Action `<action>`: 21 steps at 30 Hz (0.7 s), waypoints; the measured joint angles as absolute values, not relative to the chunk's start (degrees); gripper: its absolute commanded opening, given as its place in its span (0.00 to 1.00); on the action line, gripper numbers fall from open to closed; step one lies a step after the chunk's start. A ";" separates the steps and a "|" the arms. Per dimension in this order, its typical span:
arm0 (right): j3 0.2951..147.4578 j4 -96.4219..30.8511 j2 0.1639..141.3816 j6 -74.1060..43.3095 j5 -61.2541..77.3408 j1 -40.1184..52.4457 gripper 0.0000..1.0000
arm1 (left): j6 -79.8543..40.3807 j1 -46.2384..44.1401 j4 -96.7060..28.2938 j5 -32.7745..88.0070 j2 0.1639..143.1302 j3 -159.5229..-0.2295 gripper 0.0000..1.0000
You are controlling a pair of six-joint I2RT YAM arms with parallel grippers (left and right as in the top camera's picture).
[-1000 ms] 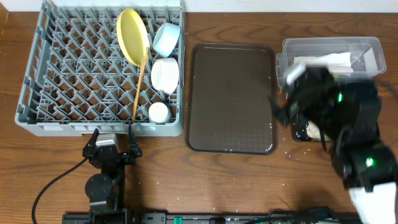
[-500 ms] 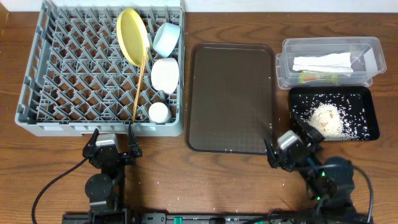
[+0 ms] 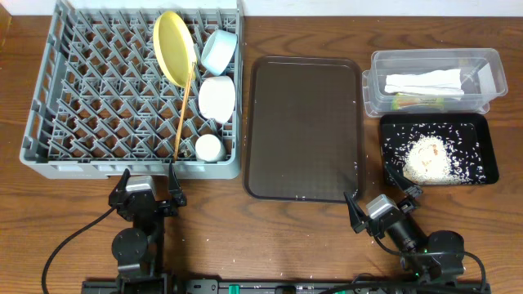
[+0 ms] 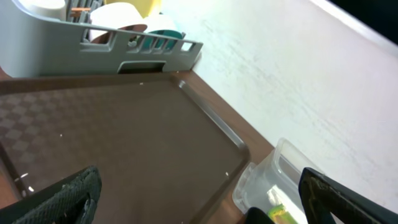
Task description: Sort waste into correct bins and load items into the dishwasher
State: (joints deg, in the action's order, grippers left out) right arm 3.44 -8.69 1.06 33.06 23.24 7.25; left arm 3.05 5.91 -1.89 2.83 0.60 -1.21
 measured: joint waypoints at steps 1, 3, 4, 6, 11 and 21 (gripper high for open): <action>3.44 -8.71 0.84 33.08 23.42 7.25 0.99 | 3.05 5.91 -1.89 2.83 0.60 -1.21 0.91; 3.40 -8.69 0.75 33.08 23.18 7.25 0.99 | 3.05 5.91 -1.89 2.83 0.60 -1.21 0.92; 3.29 -8.47 0.73 33.08 22.57 7.25 0.99 | 3.05 5.91 -1.89 2.83 0.60 -1.21 0.92; 2.87 -6.68 0.73 33.17 21.04 7.25 0.99 | 3.05 5.91 -1.87 2.83 0.60 -1.21 0.92; 0.82 -2.72 0.62 33.30 18.50 7.25 0.99 | 3.05 5.91 -1.89 2.83 0.60 -1.21 0.92; 0.58 -2.68 0.62 32.86 17.74 7.25 0.99 | 3.05 5.91 -1.89 2.83 0.60 -1.21 0.92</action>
